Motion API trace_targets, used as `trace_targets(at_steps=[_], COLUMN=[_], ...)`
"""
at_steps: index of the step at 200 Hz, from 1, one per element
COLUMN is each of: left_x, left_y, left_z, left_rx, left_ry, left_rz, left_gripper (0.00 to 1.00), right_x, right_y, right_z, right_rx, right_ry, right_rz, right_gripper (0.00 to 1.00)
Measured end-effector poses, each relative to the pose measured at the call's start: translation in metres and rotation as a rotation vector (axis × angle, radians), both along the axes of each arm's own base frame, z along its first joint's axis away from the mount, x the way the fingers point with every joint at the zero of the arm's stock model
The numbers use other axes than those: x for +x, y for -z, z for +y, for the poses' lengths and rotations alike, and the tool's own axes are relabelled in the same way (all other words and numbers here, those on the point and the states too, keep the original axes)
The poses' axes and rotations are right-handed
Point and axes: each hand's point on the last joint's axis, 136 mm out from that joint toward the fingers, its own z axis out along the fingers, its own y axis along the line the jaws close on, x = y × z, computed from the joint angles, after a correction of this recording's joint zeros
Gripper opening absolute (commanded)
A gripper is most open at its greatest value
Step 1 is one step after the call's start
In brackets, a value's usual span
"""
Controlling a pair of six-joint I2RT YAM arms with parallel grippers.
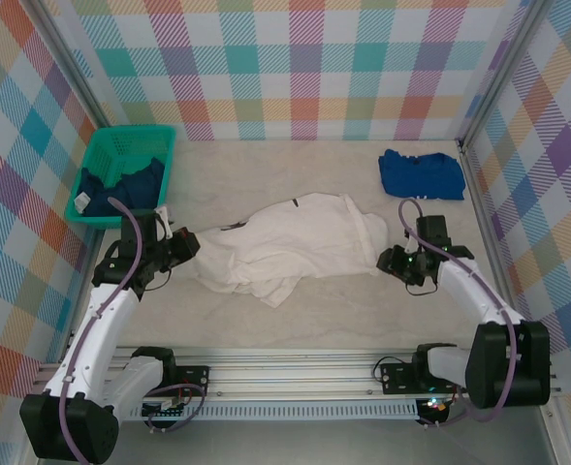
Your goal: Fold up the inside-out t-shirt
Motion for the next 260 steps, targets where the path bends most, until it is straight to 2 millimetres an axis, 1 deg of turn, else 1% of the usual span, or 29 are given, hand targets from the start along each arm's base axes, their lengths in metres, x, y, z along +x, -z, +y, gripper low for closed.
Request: trace_targets(at_steps=[13,33,57,69,86,109,139,152,165,177,207,235,260], left_x=[0.001,0.001,0.001,0.001,0.001,0.001,0.001,0.001,0.001,0.002,0.000,0.000,-0.002], left_y=[0.001,0.003,0.003,0.003,0.003,0.003,0.003,0.002,0.002,0.002,0.002,-0.002,-0.001], left_z=[-0.001,-0.001,-0.001,-0.001,-0.001,-0.001,-0.002,-0.002,-0.002,0.000,0.005,0.010,0.012], left_rx=[-0.003,-0.002,-0.002,-0.002,-0.002,-0.001,0.001,0.001,0.002,0.007,0.031,0.058,0.075], left_ry=[0.003,0.003,0.003,0.003,0.004,0.007,0.014,0.015,0.014,0.010,-0.010,-0.026,-0.029], left_rz=[0.004,0.011,0.011,0.011,0.011,0.010,0.007,0.006,0.005,0.004,0.010,0.001,0.008], left_gripper=[0.00,0.00,0.00,0.00,0.00,0.00,0.00,0.00,0.00,0.00,0.00,0.00,0.00], right_x=[0.014,0.037,0.065,0.078,0.094,0.109,0.113,0.114,0.115,0.115,0.115,0.116,0.117], right_y=[0.000,0.003,0.013,0.021,0.032,0.043,0.053,0.053,0.051,0.051,0.051,0.050,0.049], right_z=[0.005,0.021,0.037,0.038,0.032,0.028,0.030,0.032,0.033,0.032,0.019,0.003,-0.008], right_rx=[-0.052,-0.168,-0.305,-0.362,-0.439,-0.512,-0.560,-0.565,-0.568,-0.579,-0.661,-0.712,-0.743], right_ry=[-0.043,-0.142,-0.241,-0.263,-0.278,-0.305,-0.353,-0.369,-0.379,-0.387,-0.399,-0.383,-0.371], right_rz=[-0.008,-0.021,-0.031,-0.026,-0.011,0.005,0.032,0.033,0.030,0.032,0.047,0.063,0.071], right_gripper=[0.46,0.49,0.49,0.50,0.50,0.51,0.56,0.58,0.58,0.55,0.40,0.33,0.30])
